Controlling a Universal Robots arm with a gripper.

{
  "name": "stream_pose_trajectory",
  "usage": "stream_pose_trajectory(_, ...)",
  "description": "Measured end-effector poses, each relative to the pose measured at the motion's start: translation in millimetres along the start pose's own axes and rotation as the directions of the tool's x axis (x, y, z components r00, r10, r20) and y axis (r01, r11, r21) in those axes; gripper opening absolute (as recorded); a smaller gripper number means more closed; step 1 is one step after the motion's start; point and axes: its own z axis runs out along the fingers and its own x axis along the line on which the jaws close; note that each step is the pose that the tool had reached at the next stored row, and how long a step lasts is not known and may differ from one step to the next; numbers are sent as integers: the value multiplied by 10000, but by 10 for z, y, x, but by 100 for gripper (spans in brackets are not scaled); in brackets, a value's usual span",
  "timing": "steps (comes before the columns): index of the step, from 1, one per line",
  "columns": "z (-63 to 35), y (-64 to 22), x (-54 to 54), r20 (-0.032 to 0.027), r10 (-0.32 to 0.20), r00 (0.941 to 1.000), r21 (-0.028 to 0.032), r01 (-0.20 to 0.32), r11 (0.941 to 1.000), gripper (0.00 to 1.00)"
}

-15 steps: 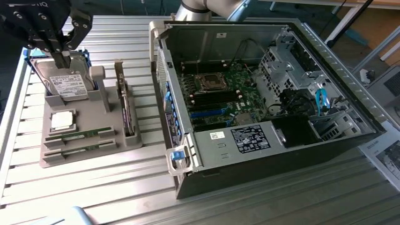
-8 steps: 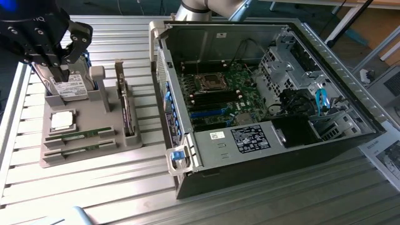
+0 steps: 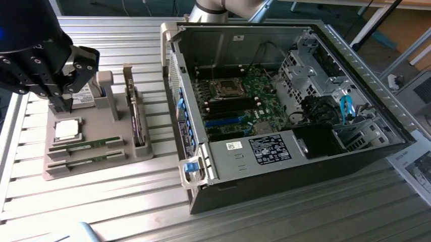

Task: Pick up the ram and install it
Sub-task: 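Reach for the ram, then pick up the ram and move it above insertion slot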

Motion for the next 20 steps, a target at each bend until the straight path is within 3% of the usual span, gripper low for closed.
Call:
stream_pose_trajectory(8,0,-5,0,-2,-85,10000,-2,85,10000,10)
stream_pose_trajectory(11,5,-5,0,-27,-957,9954,-25,957,9954,10)
stream_pose_trajectory(15,10,-5,0,-49,-1810,9835,-50,1810,9835,10)
stream_pose_trajectory(16,13,-5,0,-57,-2115,9774,-60,2115,9774,10)
stream_pose_trajectory(18,22,-5,0,-78,-3051,9523,-91,3050,9523,10)
stream_pose_trajectory(20,28,-5,1,-90,-3616,9323,-112,3615,9323,10)
